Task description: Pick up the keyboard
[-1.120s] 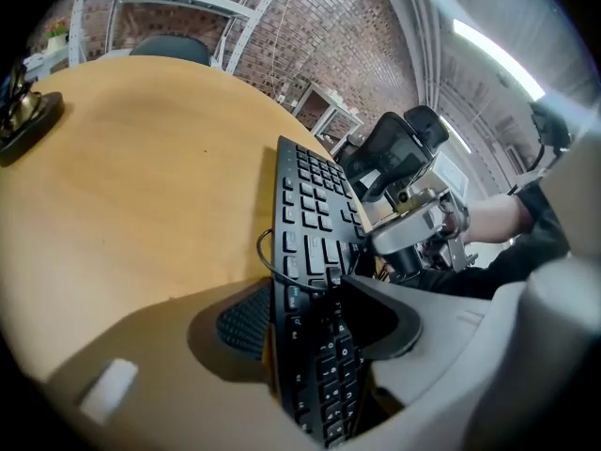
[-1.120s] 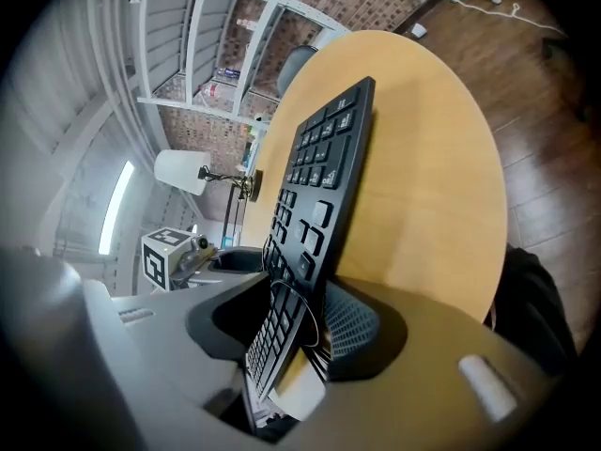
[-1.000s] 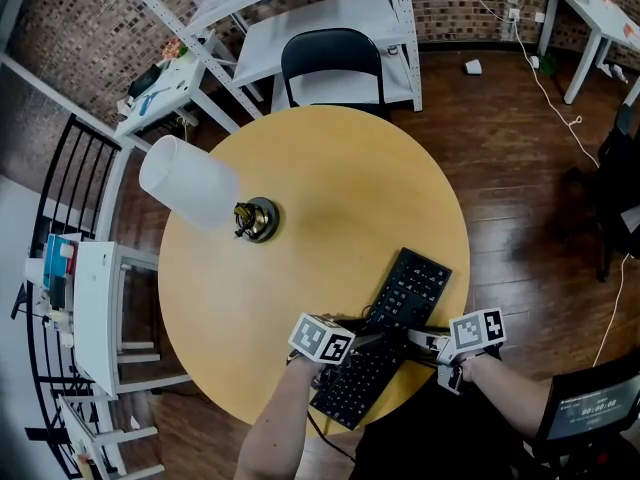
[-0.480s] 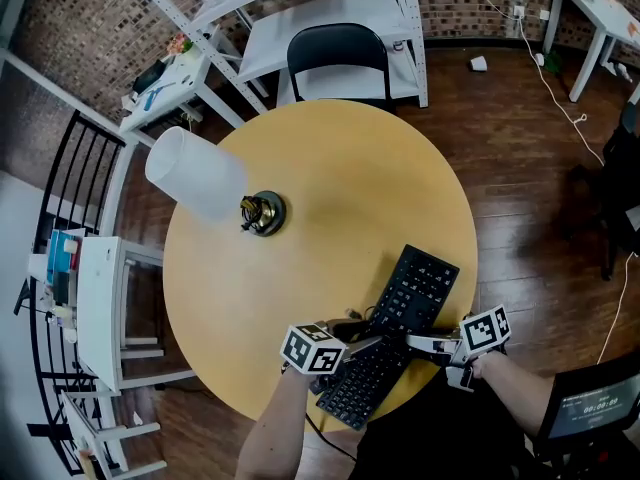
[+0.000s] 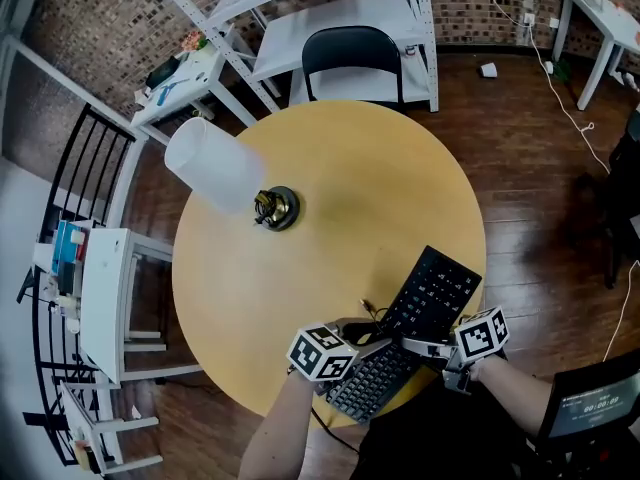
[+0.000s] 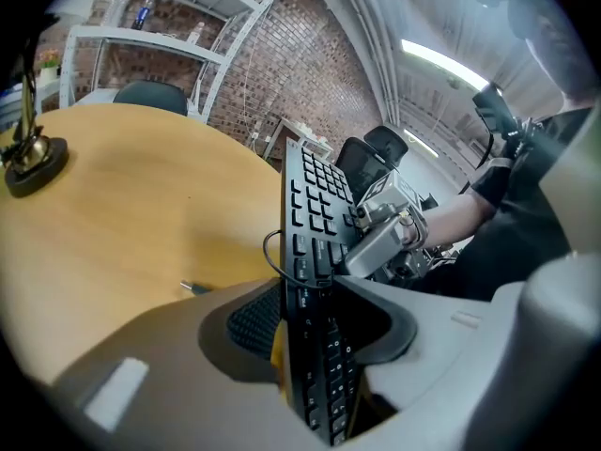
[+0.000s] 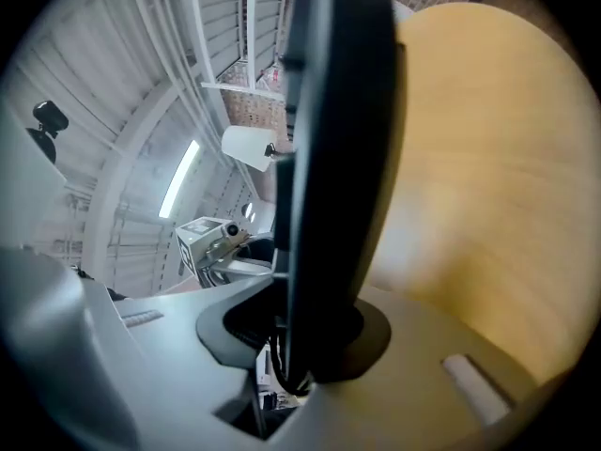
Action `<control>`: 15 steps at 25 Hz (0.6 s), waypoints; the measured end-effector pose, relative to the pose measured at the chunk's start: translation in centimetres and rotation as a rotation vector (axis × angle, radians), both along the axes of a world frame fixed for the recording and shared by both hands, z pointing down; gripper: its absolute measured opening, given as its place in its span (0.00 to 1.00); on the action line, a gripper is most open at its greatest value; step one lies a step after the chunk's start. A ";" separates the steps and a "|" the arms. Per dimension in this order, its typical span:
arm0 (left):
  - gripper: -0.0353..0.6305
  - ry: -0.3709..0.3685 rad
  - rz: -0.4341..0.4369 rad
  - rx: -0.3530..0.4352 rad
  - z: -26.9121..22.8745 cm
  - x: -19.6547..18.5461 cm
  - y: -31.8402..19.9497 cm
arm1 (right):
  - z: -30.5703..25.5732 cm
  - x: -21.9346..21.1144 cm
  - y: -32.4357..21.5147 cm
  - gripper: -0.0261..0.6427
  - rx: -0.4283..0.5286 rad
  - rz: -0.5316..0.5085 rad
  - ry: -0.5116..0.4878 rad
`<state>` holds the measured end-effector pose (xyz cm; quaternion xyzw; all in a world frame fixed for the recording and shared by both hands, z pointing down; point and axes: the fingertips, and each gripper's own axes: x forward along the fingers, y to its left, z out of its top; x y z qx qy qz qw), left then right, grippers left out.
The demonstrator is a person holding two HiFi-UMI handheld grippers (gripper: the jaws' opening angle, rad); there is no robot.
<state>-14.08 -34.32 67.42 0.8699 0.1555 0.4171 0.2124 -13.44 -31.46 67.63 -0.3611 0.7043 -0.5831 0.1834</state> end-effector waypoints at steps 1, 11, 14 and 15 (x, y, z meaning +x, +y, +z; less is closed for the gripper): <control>0.31 0.003 0.002 0.014 -0.5 0.0 -0.1 | -0.6 0.0 -0.2 0.16 0.013 -0.009 0.013; 0.31 0.182 -0.083 0.202 -9.9 -1.0 -1.4 | -9.6 -1.1 -1.6 0.16 0.225 -0.085 0.167; 0.31 0.230 -0.103 0.238 -13.1 -0.7 -1.9 | -12.6 -0.7 -2.1 0.16 0.272 -0.107 0.212; 0.31 0.242 -0.110 0.252 -14.1 -0.6 -2.1 | -13.6 -0.6 -2.3 0.16 0.288 -0.117 0.225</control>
